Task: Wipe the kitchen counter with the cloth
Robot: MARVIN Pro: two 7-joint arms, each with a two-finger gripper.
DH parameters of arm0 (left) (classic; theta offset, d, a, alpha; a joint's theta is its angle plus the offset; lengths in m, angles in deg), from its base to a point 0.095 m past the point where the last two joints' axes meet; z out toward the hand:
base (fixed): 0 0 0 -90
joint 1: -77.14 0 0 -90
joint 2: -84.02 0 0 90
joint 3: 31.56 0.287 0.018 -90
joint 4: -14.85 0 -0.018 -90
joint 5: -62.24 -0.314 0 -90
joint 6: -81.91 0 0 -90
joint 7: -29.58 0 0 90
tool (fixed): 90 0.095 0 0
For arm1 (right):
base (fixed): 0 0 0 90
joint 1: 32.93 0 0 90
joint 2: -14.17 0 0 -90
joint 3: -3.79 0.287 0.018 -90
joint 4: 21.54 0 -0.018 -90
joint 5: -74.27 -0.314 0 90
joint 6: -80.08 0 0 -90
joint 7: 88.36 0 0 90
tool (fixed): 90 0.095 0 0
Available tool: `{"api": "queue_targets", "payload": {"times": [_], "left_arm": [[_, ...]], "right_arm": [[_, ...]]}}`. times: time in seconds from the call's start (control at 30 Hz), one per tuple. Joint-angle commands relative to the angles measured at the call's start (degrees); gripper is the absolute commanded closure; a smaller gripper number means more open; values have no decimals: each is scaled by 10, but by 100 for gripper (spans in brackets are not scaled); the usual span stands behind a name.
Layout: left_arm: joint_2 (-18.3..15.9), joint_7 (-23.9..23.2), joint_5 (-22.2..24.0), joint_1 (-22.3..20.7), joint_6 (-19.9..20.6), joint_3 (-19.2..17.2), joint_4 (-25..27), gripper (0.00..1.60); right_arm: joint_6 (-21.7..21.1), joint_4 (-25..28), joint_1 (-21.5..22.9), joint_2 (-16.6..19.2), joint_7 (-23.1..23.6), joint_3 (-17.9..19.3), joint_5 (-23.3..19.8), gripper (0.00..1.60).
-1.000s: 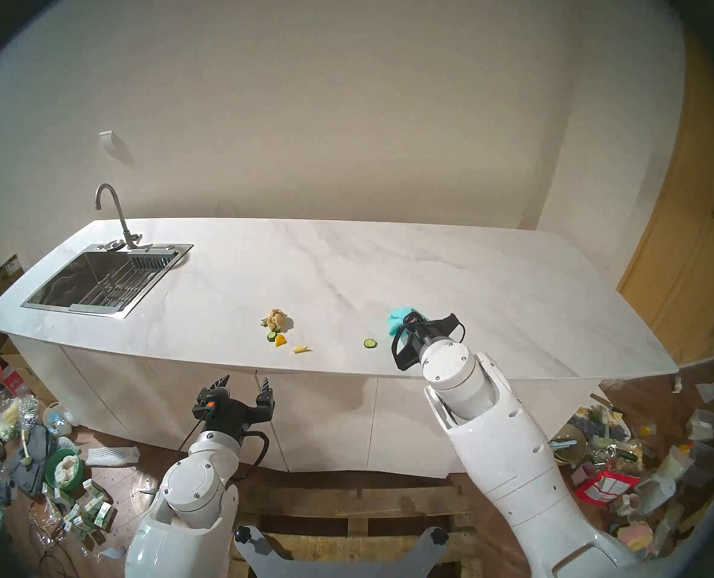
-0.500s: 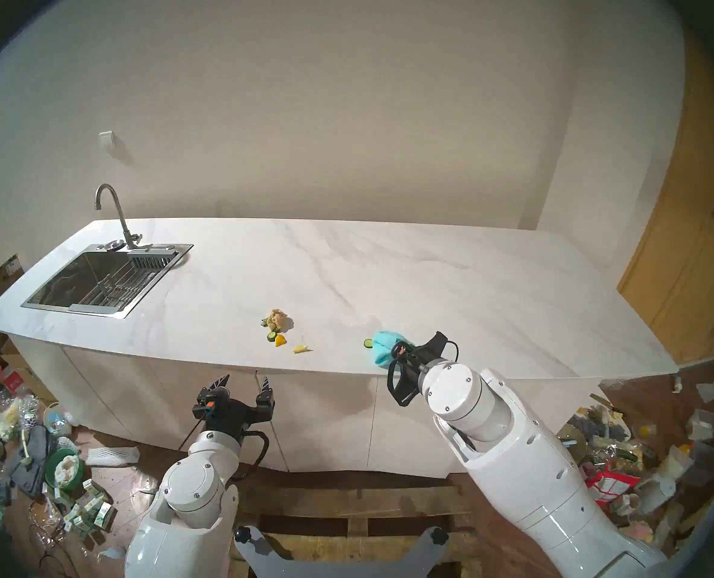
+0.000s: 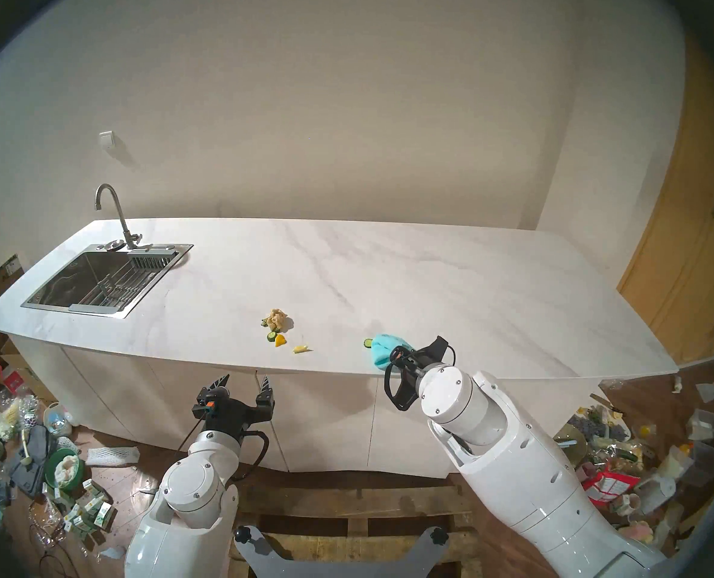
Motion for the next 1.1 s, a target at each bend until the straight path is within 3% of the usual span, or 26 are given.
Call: {"api": "queue_targets", "payload": {"times": [0.0, 0.2, 0.73, 1.07], "left_arm": [[-1, -3, 1, -3, -3, 1, 16, 0], [-1, -3, 1, -3, -3, 1, 17, 0], [-1, -3, 1, -3, -3, 1, 16, 0], [-1, -3, 1, -3, -3, 1, 16, 0]], "right_arm": [[15, -8, 21, 17, -8, 16, 10, 160], [24, -19, 30, 27, 0, 20, 10, 160], [16, -15, 36, -18, 6, -25, 6, 160], [12, -47, 69, -55, -1, -50, 9, 160]]}}
